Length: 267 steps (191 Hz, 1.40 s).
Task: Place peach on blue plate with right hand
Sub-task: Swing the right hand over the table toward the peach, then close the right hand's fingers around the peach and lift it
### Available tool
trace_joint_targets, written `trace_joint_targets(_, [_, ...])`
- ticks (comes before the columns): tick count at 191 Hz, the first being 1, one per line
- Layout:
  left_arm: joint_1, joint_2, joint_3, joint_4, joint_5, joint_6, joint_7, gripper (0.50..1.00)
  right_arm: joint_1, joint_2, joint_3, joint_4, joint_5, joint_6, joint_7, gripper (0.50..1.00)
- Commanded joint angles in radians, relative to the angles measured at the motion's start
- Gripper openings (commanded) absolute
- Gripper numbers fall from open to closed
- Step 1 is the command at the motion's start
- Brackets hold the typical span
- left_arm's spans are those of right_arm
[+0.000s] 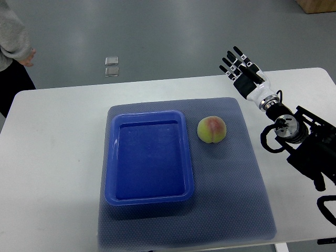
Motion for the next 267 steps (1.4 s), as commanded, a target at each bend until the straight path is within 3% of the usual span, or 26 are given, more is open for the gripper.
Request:
trace_joint_targets(1, [0.000, 0.000, 0.000, 0.000, 0.000, 0.001, 0.000, 1.000, 0.000, -0.001, -0.001, 0.000, 0.000, 0.000, 0.001, 0.930])
trace_joint_targets(56, [0.000, 0.000, 0.003, -0.007, 0.002, -0.001, 0.001, 1.000, 0.003, -0.004, -0.003, 0.005, -0.006, -0.002, -0.001, 0.928])
trace_joint_targets(88, [0.000, 0.000, 0.004, -0.018, -0.001, -0.009, 0.001, 1.000, 0.072, -0.019, -0.032, 0.012, -0.061, 0.000, -0.013, 0.930])
trace_joint_targets(110, [0.002, 0.000, 0.004, -0.023, -0.001, -0.012, 0.001, 1.000, 0.109, -0.052, -0.061, 0.029, -0.155, -0.002, -0.047, 0.930])
trace_joint_targets(111, [0.000, 0.000, 0.004, -0.027, -0.001, -0.012, 0.001, 1.000, 0.142, -0.071, -0.098, 0.035, -0.249, -0.002, -0.060, 0.930])
trace_joint_targets(137, [0.002, 0.000, 0.004, -0.037, -0.001, -0.012, 0.001, 1.000, 0.227, -0.134, -0.211, 0.043, -0.514, 0.015, -0.064, 0.930])
trace_joint_targets(159, [0.002, 0.000, 0.004, -0.037, -0.001, -0.012, 0.001, 1.000, 0.275, -0.190, -0.279, 0.101, -0.669, 0.034, -0.064, 0.930])
trace_joint_targets(160, [0.002, 0.000, 0.004, -0.037, -0.001, -0.012, 0.001, 1.000, 0.303, -0.240, -0.325, 0.157, -0.771, 0.058, -0.065, 0.930])
trace_joint_targets(198, [0.002, 0.000, 0.004, -0.040, -0.001, -0.013, 0.001, 1.000, 0.442, -0.407, -0.498, 0.417, -1.121, 0.182, -0.105, 0.930])
trace_joint_targets(217, [0.000, 0.000, 0.004, -0.046, -0.001, -0.013, 0.001, 1.000, 0.468, -0.415, -0.531, 0.468, -1.163, 0.173, -0.127, 0.930])
trace_joint_targets(218, [0.002, 0.000, 0.004, -0.050, -0.003, -0.013, 0.001, 1.000, 0.482, -0.418, -0.555, 0.500, -1.172, 0.170, -0.165, 0.930])
trace_joint_targets(229, [0.002, 0.000, 0.004, -0.050, -0.003, -0.013, 0.001, 1.000, 0.482, -0.409, -0.567, 0.512, -1.175, 0.166, -0.199, 0.930])
trace_joint_targets(267, [0.002, 0.000, 0.003, -0.049, -0.003, -0.013, 0.001, 1.000, 0.434, -0.381, -0.601, 0.517, -1.184, 0.100, -0.212, 0.930])
